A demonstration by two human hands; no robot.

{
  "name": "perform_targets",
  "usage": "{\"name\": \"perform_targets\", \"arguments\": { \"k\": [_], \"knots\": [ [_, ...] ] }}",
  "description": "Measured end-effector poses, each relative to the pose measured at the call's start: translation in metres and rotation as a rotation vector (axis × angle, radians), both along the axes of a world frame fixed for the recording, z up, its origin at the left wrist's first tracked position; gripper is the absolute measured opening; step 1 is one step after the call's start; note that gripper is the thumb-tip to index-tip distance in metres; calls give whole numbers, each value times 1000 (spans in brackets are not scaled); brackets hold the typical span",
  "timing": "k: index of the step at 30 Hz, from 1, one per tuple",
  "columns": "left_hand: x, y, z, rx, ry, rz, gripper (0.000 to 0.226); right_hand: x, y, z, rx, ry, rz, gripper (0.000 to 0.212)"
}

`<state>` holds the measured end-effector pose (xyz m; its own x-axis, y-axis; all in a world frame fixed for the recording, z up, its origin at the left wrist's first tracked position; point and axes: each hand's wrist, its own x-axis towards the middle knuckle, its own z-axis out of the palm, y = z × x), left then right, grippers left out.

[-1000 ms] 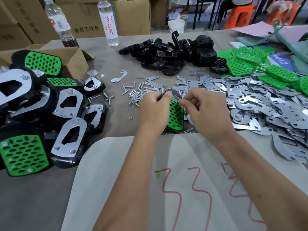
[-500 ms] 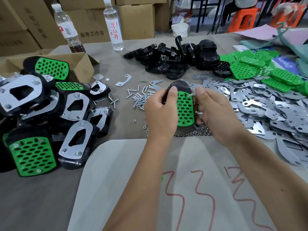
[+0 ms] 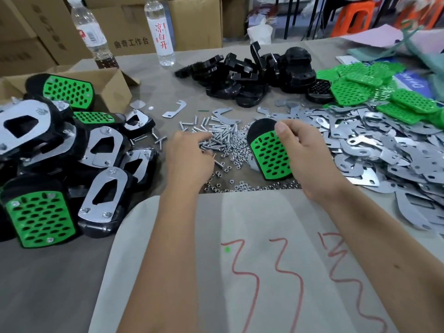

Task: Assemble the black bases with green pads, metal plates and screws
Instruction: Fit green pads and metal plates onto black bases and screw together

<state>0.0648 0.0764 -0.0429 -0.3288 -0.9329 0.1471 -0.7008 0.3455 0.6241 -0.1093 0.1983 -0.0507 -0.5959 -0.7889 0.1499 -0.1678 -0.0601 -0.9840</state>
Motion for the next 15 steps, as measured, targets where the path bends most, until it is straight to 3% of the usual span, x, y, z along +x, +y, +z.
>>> {"name": "perform_targets", "arguments": {
  "k": [3,8,13,15],
  "knots": [
    [1,1,4,38,52,-6,35,0,-1,-1,42,76,-130,18],
    [-1,4,5,97,78,24,21,2,-2,3,73,178,-173,16],
    [0,8,5,50,87,53,24,5,3,2,113,467,-340,27],
    [-2,10,6,104,213,80,22,7,5,5,38,588,-390,25]
  ]
}}
